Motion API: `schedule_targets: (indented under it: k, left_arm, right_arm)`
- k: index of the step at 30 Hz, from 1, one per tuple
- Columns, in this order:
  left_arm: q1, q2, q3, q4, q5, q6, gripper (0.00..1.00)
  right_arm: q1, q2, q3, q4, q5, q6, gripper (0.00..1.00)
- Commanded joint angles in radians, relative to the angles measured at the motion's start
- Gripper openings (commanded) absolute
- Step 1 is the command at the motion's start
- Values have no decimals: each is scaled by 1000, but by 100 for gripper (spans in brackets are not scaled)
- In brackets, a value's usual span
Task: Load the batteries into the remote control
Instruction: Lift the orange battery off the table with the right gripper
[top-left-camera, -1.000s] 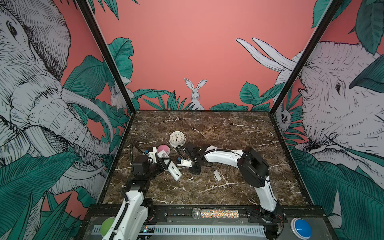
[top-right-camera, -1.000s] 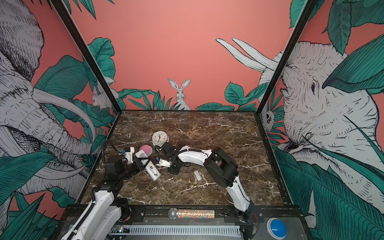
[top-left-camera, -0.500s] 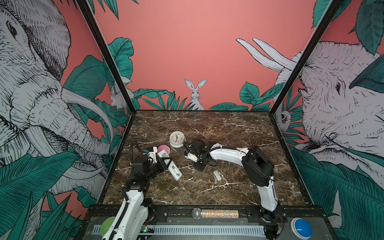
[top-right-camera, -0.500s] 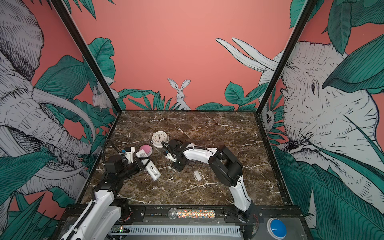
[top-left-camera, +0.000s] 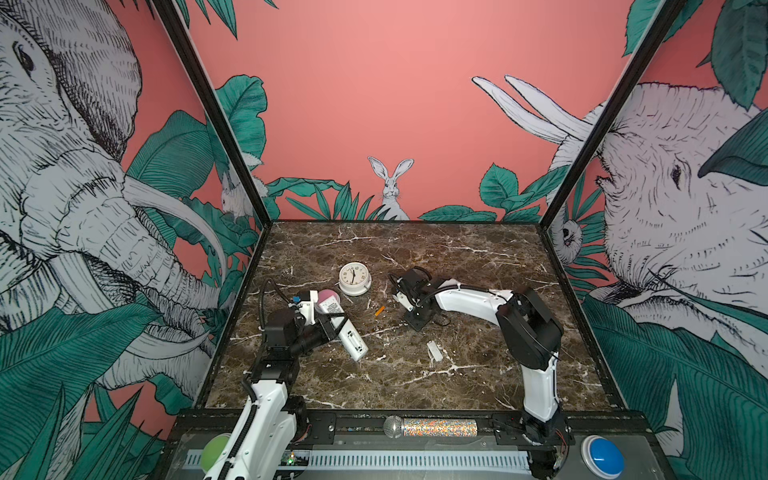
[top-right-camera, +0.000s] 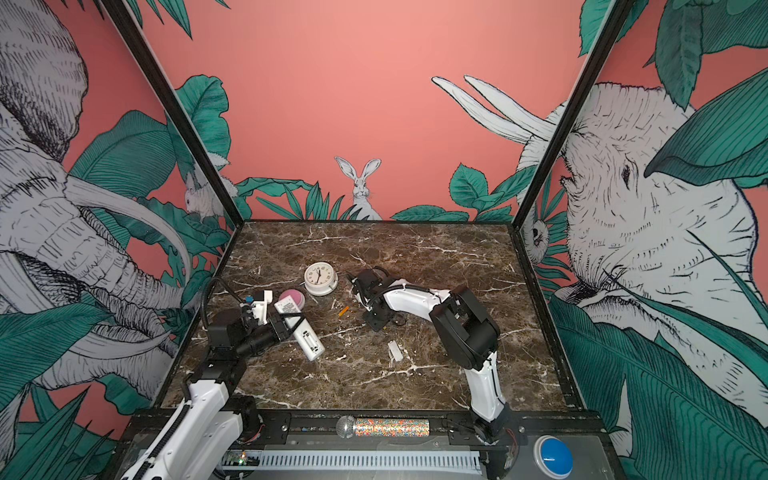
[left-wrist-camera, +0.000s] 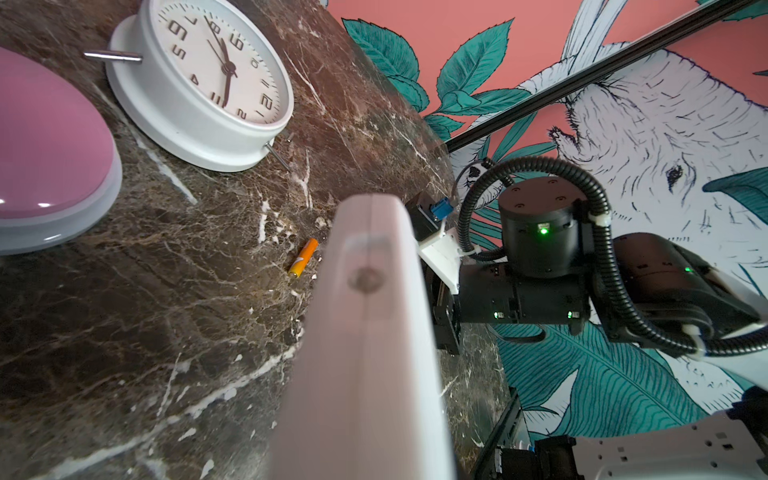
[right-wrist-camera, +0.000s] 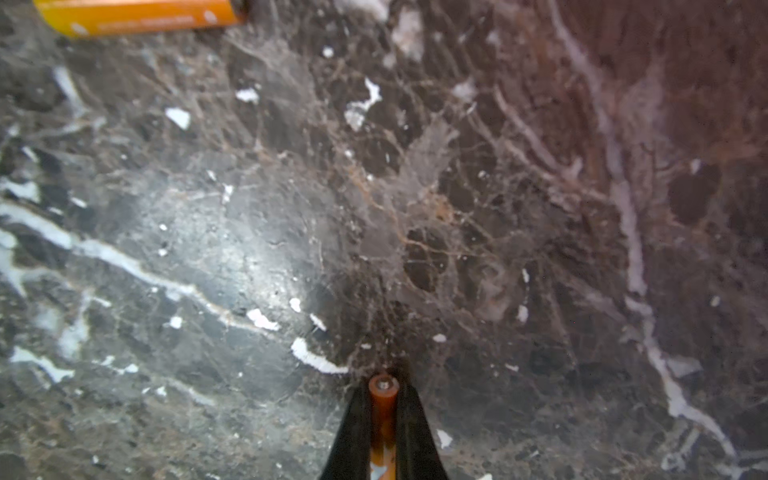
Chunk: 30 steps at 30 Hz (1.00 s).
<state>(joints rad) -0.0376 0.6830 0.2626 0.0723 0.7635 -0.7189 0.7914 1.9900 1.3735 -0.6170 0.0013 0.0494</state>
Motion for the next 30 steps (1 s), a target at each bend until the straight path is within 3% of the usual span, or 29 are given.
schedule_targets:
  k: [1, 13, 30]
  left_arm:
    - [2, -9, -13, 63, 41, -7, 0]
    - [1, 0, -19, 95, 51, -19, 0]
    - [2, 6, -23, 97, 47, -14, 0]
  right_arm:
    - [-14, -24, -19, -18, 64, 26, 8]
    - [-15, -14, -16, -29, 85, 38, 27]
    - [-15, 29, 34, -47, 77, 28, 30]
